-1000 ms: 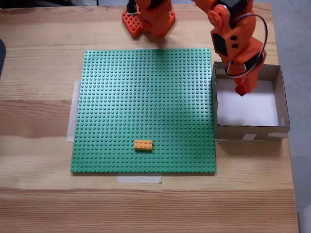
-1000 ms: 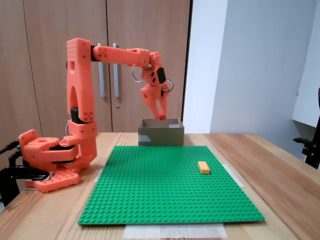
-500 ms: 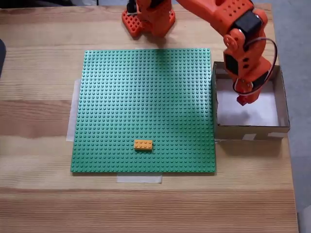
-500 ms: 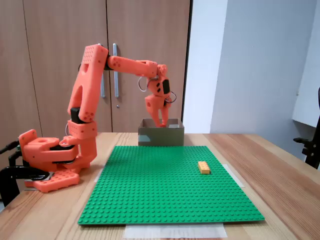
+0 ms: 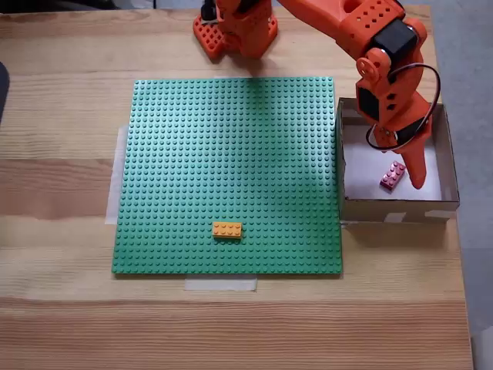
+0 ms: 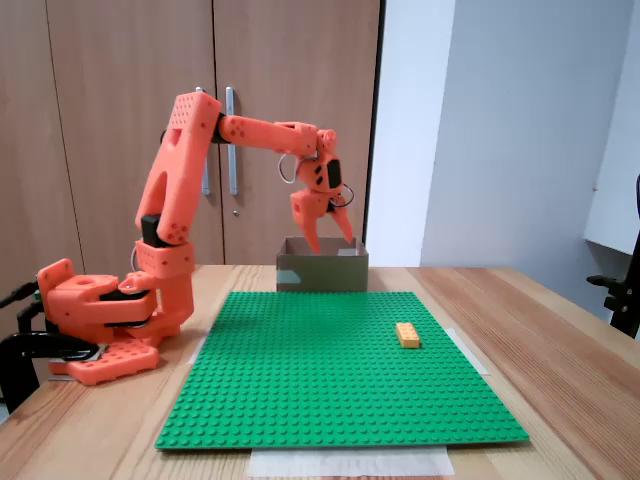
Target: Pick the red lego block and put it in the box.
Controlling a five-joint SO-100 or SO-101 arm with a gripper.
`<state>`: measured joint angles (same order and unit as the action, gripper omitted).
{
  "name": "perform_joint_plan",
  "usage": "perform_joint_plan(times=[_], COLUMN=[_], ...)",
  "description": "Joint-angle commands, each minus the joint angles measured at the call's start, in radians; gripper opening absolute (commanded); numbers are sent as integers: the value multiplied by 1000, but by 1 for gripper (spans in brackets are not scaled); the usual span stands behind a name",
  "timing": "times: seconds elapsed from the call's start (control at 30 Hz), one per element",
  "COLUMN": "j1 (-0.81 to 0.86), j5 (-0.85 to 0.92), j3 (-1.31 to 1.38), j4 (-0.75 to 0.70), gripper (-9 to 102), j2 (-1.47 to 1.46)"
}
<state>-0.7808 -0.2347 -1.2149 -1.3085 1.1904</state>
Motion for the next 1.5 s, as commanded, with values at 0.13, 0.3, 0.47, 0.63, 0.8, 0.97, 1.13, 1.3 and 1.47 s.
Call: perform_joint_plan(times=[0.13, 0.3, 0.47, 0.63, 0.8, 0.97, 1.13, 1.3, 1.47], j1=[-26, 34, 206, 397, 511, 649, 715, 713, 756], j5=[23, 126, 181, 198, 178, 153, 164, 140, 112], j3=[-37, -284, -495, -657, -788, -950, -1108, -1368, -1483], j4=[-3, 60, 152, 222, 250, 367, 466, 618, 672], gripper=[34, 22, 13, -1, -1, -1, -1, -1, -1], j2=[207, 518, 749, 928, 1065, 1229, 1256, 1433, 1555])
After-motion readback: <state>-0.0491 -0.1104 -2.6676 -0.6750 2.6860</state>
